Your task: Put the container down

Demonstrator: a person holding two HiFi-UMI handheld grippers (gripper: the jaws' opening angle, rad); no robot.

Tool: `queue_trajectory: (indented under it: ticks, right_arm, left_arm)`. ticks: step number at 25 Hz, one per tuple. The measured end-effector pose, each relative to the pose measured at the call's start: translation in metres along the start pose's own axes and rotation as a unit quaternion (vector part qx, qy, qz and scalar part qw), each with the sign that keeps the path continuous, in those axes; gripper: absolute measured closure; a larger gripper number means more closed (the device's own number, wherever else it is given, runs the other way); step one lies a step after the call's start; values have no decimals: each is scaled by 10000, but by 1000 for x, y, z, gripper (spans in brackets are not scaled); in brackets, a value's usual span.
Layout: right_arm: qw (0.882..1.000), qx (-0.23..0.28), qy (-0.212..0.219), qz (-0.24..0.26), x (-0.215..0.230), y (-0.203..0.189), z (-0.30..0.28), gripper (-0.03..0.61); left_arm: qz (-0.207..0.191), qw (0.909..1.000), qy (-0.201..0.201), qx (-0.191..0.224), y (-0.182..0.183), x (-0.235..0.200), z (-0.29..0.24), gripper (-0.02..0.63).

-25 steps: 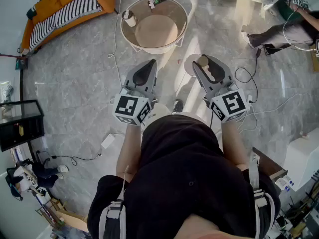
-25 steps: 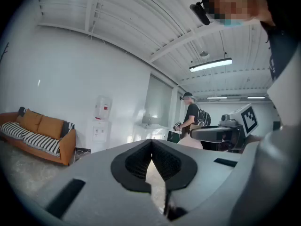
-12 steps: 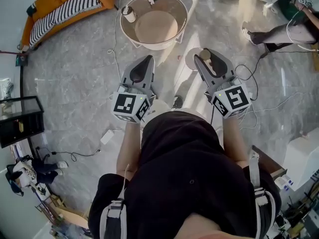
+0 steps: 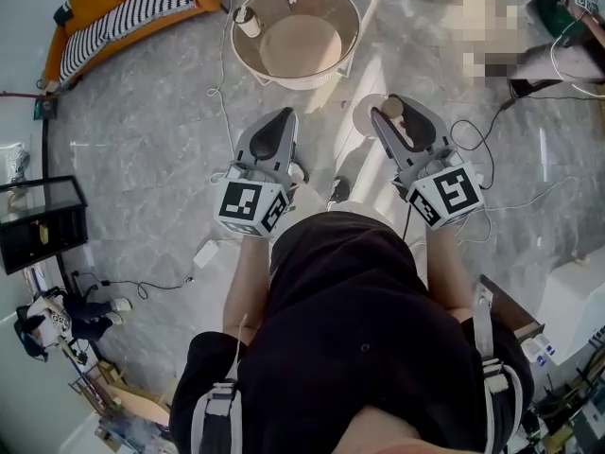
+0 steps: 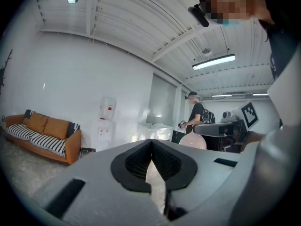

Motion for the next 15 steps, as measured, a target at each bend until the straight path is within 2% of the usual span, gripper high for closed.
queue_trajectory:
  ticks: [7,15]
  right_arm:
    - [9999,-89,-95,-104,6,-9,-20,437]
    - [9994,-136,-307,-92,33,-8,-53,437]
  left_arm:
    - [-7,9999,57,-144,-5,-20,-5,595]
    - [-48,9996,-188,-181,2,-50,-49,595]
Point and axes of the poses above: the fingertips, and each gripper's own axes: z backward along the fingers, x to its right, y out of its top, the point moved 1 cm from there along z, backward along the fingers, and after that the axes turned 14 degrees about z, right-handed, at the moved point
